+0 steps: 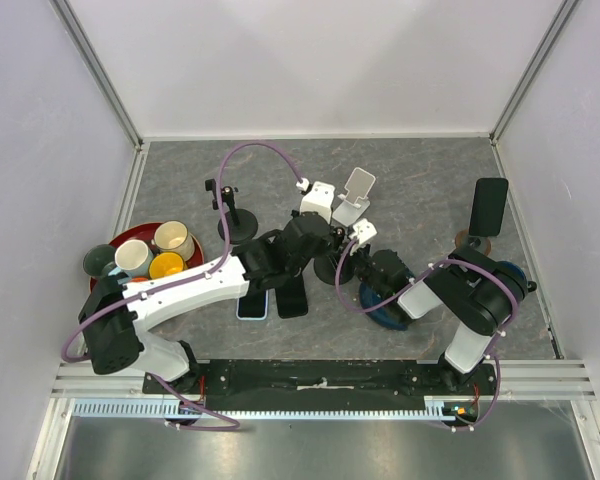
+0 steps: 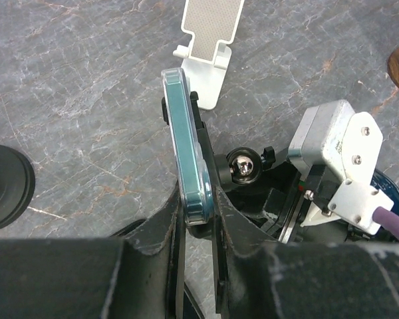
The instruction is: Remove the phone from the phone stand
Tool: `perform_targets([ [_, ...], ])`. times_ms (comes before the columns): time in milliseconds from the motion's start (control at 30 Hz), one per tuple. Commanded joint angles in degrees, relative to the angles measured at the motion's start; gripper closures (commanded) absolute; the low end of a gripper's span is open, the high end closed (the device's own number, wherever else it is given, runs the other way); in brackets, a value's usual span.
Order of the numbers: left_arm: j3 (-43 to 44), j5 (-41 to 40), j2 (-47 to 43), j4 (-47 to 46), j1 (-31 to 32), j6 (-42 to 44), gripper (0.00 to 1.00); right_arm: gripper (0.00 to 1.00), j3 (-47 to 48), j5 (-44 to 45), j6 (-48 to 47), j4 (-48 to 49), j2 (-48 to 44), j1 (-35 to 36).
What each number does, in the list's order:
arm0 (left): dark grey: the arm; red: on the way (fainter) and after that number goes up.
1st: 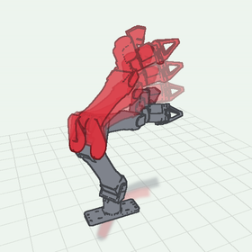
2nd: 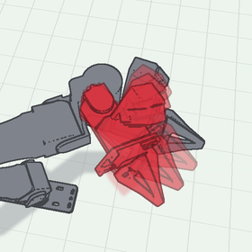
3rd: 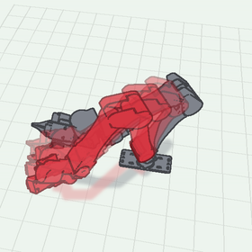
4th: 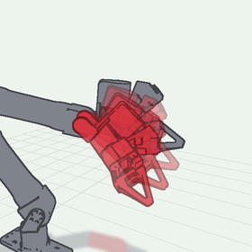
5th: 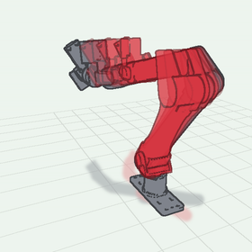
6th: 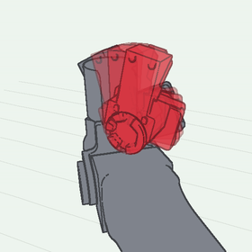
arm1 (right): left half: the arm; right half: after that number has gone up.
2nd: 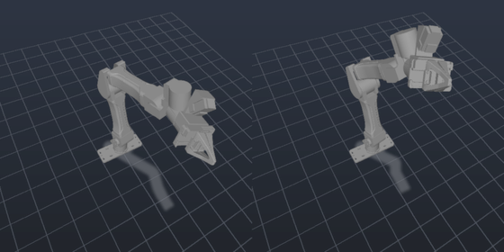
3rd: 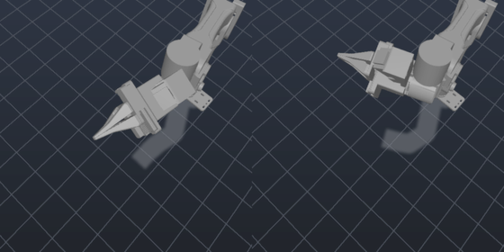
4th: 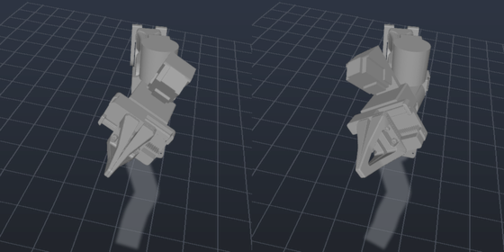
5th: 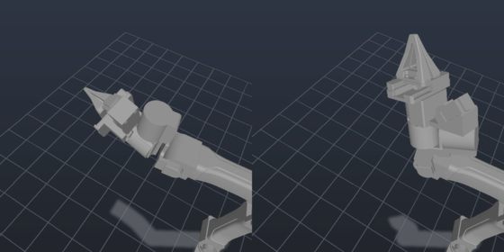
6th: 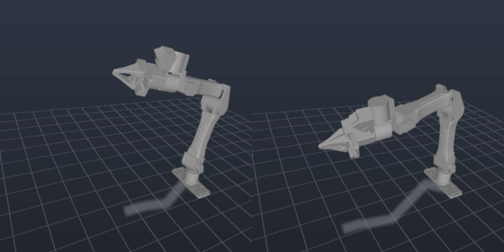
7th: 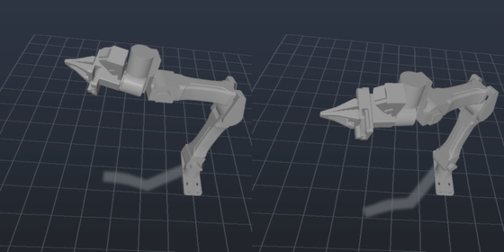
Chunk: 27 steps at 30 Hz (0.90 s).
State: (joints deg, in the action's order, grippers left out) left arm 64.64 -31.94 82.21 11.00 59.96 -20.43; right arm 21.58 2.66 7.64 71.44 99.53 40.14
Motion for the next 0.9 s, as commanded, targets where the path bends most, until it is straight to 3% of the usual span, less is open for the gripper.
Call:
perform_targets([
  [0, -2.24, 4.53, -3.72, 10.17, 3.14, -4.01, 0.98, 1.00, 1.97, 9.83, 8.18, 0.63, 0.93, -2.79],
  [133, -0.84, 0.04, -4.87, 10.44, -0.44, -0.32, 0.98, 1.00, 1.97, 7.55, 7.13, 0.72, 0.85, -2.79],
  [433, 1.09, 2.93, -2.59, -3.26, -10.12, 10.13, 0.98, 1.00, 2.06, -1.32, 4.32, 0.29, 0.58, -2.70],
  [867, 6.02, 8.74, 4.44, -10.03, -10.13, 11.54, 0.98, 1.00, 6.45, -6.79, -3.94, -7.62, 0.67, 2.83],
])
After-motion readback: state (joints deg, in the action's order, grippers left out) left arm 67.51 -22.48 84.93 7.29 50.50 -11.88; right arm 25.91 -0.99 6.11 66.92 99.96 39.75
